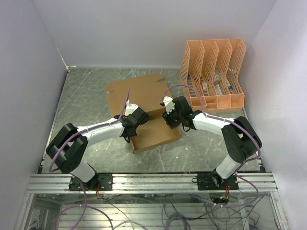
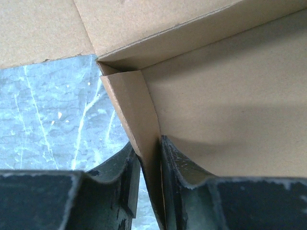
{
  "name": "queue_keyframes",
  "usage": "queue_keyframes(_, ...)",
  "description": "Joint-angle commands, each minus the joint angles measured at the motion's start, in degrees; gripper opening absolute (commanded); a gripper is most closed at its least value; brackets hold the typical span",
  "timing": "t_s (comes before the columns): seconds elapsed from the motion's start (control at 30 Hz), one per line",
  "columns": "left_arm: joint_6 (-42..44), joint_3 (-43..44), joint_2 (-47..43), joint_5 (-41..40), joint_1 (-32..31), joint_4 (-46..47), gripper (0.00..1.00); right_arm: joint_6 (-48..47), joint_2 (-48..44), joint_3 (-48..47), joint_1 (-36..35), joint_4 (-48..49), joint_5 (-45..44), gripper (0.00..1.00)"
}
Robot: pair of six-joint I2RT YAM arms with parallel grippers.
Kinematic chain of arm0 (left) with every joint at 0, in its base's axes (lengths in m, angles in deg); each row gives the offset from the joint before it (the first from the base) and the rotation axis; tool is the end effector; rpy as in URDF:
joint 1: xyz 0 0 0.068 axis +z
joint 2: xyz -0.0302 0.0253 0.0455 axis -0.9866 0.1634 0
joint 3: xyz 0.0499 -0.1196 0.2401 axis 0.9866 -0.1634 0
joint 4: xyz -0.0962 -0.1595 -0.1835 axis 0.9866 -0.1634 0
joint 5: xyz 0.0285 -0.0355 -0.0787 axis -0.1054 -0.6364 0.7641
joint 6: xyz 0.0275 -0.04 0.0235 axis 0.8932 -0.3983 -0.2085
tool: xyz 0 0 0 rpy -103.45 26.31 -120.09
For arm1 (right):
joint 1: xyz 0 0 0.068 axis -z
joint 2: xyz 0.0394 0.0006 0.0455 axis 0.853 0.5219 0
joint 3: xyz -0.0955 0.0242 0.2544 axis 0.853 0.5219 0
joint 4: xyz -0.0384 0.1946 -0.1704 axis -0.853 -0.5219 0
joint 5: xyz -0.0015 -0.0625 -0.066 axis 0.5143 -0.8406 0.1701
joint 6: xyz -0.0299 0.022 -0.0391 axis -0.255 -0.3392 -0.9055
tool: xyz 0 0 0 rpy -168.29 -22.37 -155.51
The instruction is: Fold the paper box
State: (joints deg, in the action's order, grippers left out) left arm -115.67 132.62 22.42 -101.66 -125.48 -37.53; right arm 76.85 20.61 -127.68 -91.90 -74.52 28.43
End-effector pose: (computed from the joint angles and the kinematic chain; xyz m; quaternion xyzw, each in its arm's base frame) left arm 0.2131 -0.1866 0.1819 0.0102 0.9470 0.0687 0.3135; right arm 0.2779 0.1868 0.1678 -0.3633 0.8580 0.1128 0.3453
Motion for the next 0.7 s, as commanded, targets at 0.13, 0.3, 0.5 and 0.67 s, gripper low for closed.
queue_keyframes(0.13, -0.2, 0.3, -1.3, -0.3, -1.2, 2.9, 0.4, -0.1, -1.9, 0.1, 1.7, -2.1, 3.3, 0.49)
queue_keyframes(0.3, -0.3, 0.5, -2.0, -0.2, -1.3, 2.3, 0.5, -0.3, -2.9, 0.3, 1.9, -1.9, 4.2, 0.51)
queue_keyframes(0.5, -0.3, 1.3, -2.5, -0.2, -1.2, 1.7, 0.48, -0.3, -3.0, 0.3, 1.9, -1.9, 4.8, 0.52)
queue_keyframes(0.67, -0.3, 1.6, -1.9, 1.3, -1.3, 1.3, 0.45, -0.4, 0.2, -0.6, 1.9, -3.6, 2.2, 0.39)
